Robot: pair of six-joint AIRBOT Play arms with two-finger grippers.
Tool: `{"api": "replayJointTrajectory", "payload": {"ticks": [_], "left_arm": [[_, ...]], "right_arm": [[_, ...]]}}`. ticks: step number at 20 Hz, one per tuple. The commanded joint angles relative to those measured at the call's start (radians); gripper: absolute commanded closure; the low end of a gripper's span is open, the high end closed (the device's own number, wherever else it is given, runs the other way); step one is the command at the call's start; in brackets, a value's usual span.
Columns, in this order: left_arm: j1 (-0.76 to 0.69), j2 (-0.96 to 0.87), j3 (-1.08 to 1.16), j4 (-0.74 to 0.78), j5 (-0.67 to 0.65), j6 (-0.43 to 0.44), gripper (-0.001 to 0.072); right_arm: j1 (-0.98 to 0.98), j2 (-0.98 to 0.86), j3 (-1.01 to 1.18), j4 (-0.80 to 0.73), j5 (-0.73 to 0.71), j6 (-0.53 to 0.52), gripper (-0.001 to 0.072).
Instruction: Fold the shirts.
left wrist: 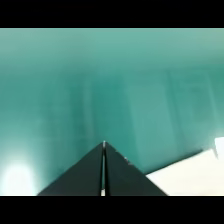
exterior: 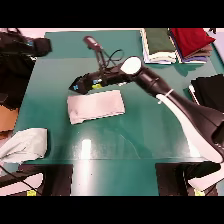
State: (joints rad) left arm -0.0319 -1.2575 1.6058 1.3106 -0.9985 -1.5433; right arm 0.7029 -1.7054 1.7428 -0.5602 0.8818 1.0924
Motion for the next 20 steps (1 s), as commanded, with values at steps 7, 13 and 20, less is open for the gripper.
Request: {"api": "replayJointTrajectory", "payload": {"ticks": [7,13,20], "left_arm": [[-0.1,0.031,0.001,0.021,-0.047,0.06,0.0684],[-0.138,-0.005,-0.03,0.008,-0.037,0.063,0.0684],[-0.138,-0.018,-0.03,-0.01,-0.031,0.063,0.0684]], "right_arm": [[-0.312,0.169,-0.375,-0.352,0.113,0.209,0.0367],[-0.535,0.108,-0.587,-0.167,0.133,0.208,0.0118],[-0.367,-0.127,-0.4,0.02,0.151,0.181,0.0136]]}}
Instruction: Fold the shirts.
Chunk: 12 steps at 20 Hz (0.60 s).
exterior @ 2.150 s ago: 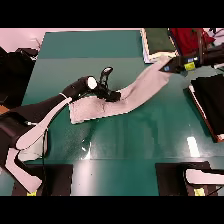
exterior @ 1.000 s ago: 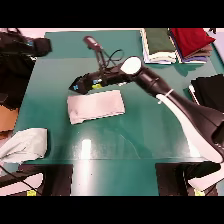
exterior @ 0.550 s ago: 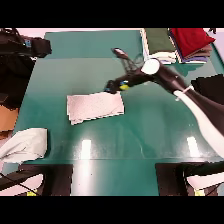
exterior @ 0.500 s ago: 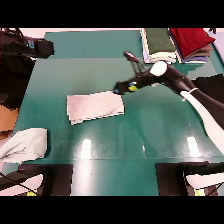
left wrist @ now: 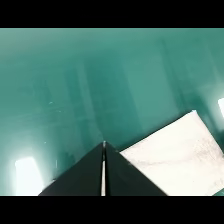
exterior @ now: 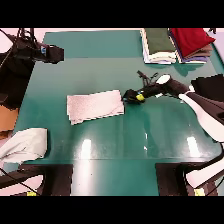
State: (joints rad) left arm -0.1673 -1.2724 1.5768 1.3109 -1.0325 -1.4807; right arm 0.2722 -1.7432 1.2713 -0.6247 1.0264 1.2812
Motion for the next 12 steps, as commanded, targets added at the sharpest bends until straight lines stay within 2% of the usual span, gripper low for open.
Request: {"api": "replayJointTrajectory", "payload": {"ticks": [1,2,3,5,6,9,12], "left_arm": [[-0.002,-0.003,-0.001,-0.012,0.002,0.001,0.0684],[-0.002,-0.003,-0.001,-0.013,0.002,0.0,0.0684],[-0.002,-0.003,-0.001,-0.018,0.002,0.0,0.0684],[-0.003,-0.003,-0.001,-0.077,0.005,0.008,0.0684],[-0.011,-0.003,-0.001,-0.112,0.014,0.027,0.0685],[-0.09,-0.003,-0.001,-0.111,0.05,0.033,0.0685],[-0.181,-0.003,-0.001,-0.11,0.054,0.05,0.0685]], "right_arm": [[0.099,-0.128,0.113,0.121,0.006,-0.008,0.0164],[0.132,-0.161,0.153,0.144,0.005,-0.012,0.0274],[0.164,-0.189,0.195,0.146,0.0,-0.026,0.033],[0.206,-0.21,0.261,0.114,-0.027,-0.045,0.0677],[0.214,-0.208,0.286,0.093,-0.045,-0.044,0.0697],[0.18,-0.161,0.351,-0.013,-0.055,-0.038,0.0698],[0.05,-0.043,0.355,-0.171,-0.02,0.01,0.0697]]}}
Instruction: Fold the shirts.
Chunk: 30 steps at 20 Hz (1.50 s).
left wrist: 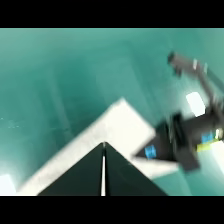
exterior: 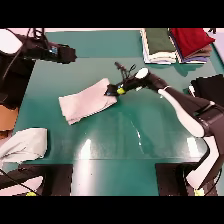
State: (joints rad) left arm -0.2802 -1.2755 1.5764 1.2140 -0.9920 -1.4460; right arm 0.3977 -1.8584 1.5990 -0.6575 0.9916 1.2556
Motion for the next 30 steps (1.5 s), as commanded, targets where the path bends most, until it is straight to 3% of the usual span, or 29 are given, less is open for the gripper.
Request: {"api": "replayJointTrajectory", "payload": {"ticks": [1,7,14,24,30], "left_arm": [[-0.089,0.0,0.0,-0.013,0.014,0.016,0.0685],[-0.137,0.0,0.0,-0.017,0.012,0.014,0.0684],[-0.137,0.0,0.0,-0.022,0.012,0.006,0.0684],[-0.137,0.0,0.0,-0.023,-0.005,0.006,0.0684],[-0.137,0.0,0.0,-0.023,-0.034,0.006,0.0684]], "right_arm": [[-0.139,0.116,0.027,-0.194,0.047,0.058,0.0697],[-0.576,0.327,0.027,-0.401,0.213,0.072,0.0697],[-1.014,0.372,0.027,-0.353,0.109,0.071,0.0698],[-1.043,0.487,0.028,-0.356,-0.144,0.024,0.0698],[-1.045,0.565,0.028,-0.37,-0.147,-0.021,0.0698]]}}
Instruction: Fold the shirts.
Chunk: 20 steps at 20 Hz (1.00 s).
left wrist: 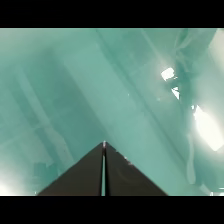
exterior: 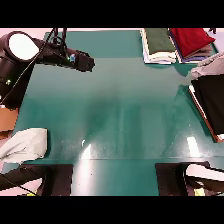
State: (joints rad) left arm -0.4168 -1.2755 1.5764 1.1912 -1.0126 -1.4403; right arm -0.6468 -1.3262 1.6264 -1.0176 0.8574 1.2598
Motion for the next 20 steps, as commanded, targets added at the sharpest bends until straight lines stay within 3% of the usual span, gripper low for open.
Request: {"api": "replayJointTrajectory", "payload": {"ticks": [1,9,17,18,20], "left_arm": [[0.0,0.0,0.0,0.0,-0.021,0.001,0.0684],[0.0,0.0,0.0,0.002,-0.059,0.002,0.0684],[0.0,0.0,0.0,0.002,-0.059,0.004,0.0684],[0.0,0.0,0.0,0.002,-0.059,0.009,0.0684],[0.0,0.0,0.0,0.002,-0.061,0.009,0.0684]], "right_arm": [[-0.001,0.04,0.0,-0.034,-0.002,-0.026,0.0698],[-0.007,0.143,-0.107,-0.366,0.226,0.001,0.0698],[-0.249,0.394,-0.568,-0.397,0.279,0.005,0.0691],[-0.284,0.412,-0.612,-0.397,0.283,0.005,0.0655],[-0.335,0.438,-0.674,-0.397,0.285,0.005,0.0257]]}}
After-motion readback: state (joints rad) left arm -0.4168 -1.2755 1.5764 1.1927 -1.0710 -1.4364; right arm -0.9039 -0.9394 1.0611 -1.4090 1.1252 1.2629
